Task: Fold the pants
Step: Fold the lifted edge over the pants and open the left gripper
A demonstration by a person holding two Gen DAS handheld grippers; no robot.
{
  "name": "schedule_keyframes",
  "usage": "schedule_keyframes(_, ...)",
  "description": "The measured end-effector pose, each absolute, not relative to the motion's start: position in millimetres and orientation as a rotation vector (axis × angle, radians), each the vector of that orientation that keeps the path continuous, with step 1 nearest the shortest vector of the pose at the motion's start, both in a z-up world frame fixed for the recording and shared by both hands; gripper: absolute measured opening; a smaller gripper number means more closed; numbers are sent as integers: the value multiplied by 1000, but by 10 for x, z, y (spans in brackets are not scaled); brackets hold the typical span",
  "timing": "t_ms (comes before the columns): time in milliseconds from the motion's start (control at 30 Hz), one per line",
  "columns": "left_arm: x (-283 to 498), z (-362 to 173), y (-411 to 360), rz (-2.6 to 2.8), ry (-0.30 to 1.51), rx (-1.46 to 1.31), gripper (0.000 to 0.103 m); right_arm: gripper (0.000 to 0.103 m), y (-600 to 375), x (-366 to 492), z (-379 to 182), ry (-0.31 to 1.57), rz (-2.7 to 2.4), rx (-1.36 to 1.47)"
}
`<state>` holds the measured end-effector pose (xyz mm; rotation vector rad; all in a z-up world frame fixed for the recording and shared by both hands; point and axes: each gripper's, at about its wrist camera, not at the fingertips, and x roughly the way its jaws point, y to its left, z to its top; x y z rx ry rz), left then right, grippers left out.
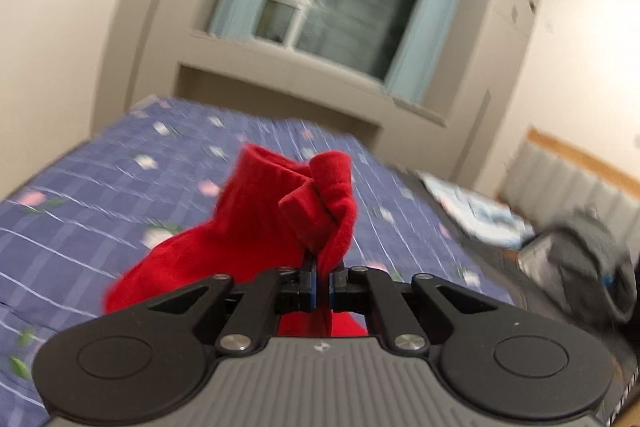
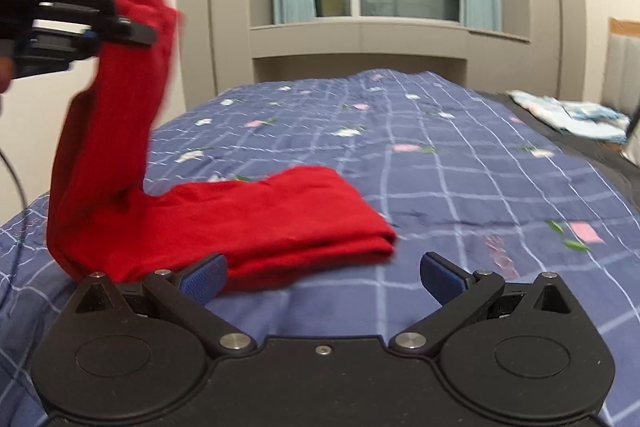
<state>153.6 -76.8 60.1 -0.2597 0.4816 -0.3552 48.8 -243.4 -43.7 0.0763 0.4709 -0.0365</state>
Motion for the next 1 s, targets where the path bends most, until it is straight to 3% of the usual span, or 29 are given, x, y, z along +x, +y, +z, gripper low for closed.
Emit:
schedule_keyframes(333, 1645, -114, -1386, -368, 760, -183, 7, 102, -2657, 306, -554, 516, -65, 131)
schedule_keyframes(400, 1623, -122, -1349, -383, 791, -192, 17, 102, -2657, 298, -578, 524, -65, 134)
schedule_keyframes(467, 1648, -130, -1280, -400, 821, -212, 46, 102, -2651, 285, -595, 529, -63, 133)
schedule_keyframes(533, 1632, -88, -1248, -387, 831, -232, 65, 102, -2637, 299, -604, 536, -63, 129)
schedule_keyframes(833, 1525, 56, -914, -369, 829, -316, 89, 102, -2646, 320, -661, 564, -62, 143)
schedule_keyframes(933, 1444, 114, -726, -298, 796, -316, 101, 103, -2643, 331, -686, 570, -61, 138)
schedule_keyframes(1000, 1378, 135, -593, -231, 756, -299, 102, 103, -2642, 340, -702, 572, -60, 136)
